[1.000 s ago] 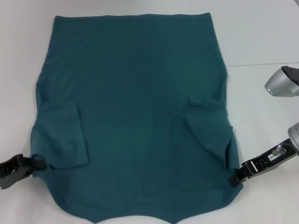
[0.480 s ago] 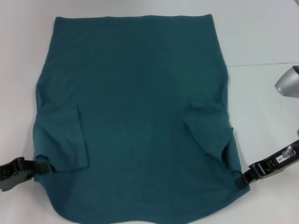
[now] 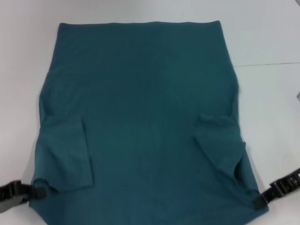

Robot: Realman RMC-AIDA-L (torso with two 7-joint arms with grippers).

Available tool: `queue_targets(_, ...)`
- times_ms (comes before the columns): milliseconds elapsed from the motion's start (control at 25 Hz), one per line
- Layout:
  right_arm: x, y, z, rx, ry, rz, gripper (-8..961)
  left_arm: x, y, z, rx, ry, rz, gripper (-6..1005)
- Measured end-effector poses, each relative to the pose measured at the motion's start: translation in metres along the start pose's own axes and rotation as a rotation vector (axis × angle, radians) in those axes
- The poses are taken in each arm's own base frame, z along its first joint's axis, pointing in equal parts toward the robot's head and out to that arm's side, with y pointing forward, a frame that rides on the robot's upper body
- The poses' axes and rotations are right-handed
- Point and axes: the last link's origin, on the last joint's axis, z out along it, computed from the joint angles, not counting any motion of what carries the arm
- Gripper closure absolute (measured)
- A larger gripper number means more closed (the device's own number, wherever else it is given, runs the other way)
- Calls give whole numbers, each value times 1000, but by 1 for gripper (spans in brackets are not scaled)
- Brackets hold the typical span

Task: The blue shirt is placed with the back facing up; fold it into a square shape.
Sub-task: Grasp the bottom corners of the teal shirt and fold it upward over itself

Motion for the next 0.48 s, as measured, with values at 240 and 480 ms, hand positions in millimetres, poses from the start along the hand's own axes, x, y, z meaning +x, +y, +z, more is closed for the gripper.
queue_targets(240,14,4,1,-53,57,-18,914,-17,-2,-10,-1,-64,-4,956)
queue_targets(480,21,4,5,-66,91,-30,914,-32,-5,-19,1,-117,-5,955)
